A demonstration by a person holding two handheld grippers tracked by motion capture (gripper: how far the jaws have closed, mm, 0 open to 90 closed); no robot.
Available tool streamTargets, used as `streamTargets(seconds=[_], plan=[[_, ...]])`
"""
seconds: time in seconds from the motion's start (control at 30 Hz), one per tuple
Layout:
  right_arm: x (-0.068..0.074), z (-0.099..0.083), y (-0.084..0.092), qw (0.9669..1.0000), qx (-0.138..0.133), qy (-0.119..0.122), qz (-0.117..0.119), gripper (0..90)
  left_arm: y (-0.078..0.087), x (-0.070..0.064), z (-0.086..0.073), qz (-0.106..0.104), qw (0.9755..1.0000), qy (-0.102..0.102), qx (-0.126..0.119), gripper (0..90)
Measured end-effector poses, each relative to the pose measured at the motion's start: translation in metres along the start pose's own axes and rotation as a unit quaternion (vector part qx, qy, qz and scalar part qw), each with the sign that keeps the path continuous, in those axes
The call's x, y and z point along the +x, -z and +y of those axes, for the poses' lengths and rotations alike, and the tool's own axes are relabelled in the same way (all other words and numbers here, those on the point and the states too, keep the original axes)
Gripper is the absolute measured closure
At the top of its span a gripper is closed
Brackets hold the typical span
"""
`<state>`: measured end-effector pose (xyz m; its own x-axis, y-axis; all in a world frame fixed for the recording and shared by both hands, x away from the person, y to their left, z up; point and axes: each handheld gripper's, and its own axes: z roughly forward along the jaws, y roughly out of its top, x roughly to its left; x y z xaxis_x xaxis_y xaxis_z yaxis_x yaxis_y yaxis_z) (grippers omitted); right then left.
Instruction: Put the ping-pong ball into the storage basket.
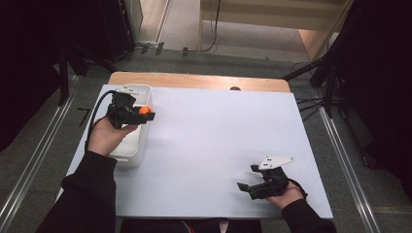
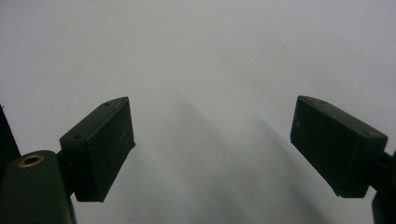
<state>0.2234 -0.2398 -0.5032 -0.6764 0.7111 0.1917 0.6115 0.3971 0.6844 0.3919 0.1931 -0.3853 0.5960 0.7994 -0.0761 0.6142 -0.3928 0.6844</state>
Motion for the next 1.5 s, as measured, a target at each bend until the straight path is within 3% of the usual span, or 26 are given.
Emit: streamTargets(seconds=[0.77,1.03,1.5], plan=[[0.0,0.0,0.0,1.0,0.001,0.0,0.0,12.3,0.001,0.018,-0.003,0.037,0.9988,0.031,-0.009,50.1],[0.0,0.0,-0.001,1.0,0.001,0.001,-0.001,12.3,0.0,0.026,-0.006,0.058,0.9967,0.055,-0.011,50.1],[0.0,0.0,-0.001,1.0,0.001,0.003,-0.001,12.3,-0.007,0.034,-0.011,0.091,0.9932,0.07,-0.017,50.1]])
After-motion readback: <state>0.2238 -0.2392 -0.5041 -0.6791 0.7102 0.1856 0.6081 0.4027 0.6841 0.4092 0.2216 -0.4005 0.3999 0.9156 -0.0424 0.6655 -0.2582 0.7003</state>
